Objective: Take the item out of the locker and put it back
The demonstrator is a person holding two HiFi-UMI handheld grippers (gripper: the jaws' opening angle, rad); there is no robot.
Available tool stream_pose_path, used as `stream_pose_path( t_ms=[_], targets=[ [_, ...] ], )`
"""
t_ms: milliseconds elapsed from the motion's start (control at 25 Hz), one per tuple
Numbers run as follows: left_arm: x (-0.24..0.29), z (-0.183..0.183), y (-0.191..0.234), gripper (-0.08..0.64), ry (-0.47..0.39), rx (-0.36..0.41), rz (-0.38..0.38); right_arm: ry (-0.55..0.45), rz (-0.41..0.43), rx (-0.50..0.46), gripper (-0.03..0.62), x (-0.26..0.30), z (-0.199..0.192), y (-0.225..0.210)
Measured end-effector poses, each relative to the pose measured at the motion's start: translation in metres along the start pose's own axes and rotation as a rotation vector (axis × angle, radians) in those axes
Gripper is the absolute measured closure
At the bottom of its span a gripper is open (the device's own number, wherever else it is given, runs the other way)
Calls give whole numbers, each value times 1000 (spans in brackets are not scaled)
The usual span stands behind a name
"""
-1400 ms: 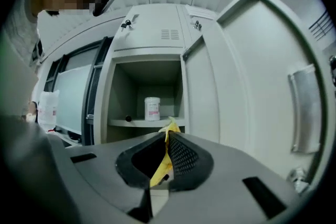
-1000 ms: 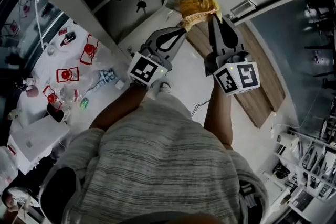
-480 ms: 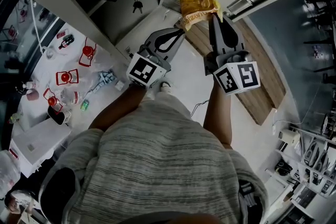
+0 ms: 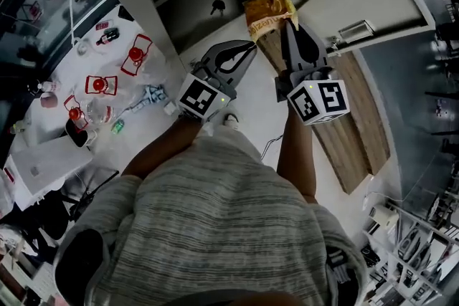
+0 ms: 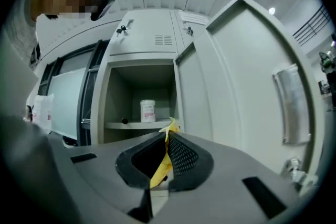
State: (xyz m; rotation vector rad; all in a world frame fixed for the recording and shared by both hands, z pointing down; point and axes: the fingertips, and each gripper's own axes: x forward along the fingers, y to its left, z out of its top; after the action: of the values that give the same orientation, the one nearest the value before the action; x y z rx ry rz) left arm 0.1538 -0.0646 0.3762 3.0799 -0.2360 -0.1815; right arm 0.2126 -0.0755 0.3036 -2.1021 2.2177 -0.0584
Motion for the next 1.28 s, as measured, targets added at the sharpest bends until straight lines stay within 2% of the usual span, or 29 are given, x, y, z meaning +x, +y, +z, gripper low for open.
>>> stream_pose_path(
  t_ms=[440, 720, 880, 1160, 1280],
  targets=[
    [-46, -3, 45, 541, 22, 26, 181, 88, 175, 145, 561, 77, -71, 41],
    [-71, -3, 66, 541, 22, 13, 273, 164, 272, 183, 561, 114, -106, 75],
    [-80, -8, 71, 541, 46, 6, 296, 181, 302, 195, 561, 129, -114, 86],
    [-80, -1, 76, 541, 13, 11, 321, 218, 321, 230, 560, 144, -130, 90],
    [-80, -1, 78, 542, 14, 16, 320, 246, 322, 179, 560, 146, -134, 91]
  ],
)
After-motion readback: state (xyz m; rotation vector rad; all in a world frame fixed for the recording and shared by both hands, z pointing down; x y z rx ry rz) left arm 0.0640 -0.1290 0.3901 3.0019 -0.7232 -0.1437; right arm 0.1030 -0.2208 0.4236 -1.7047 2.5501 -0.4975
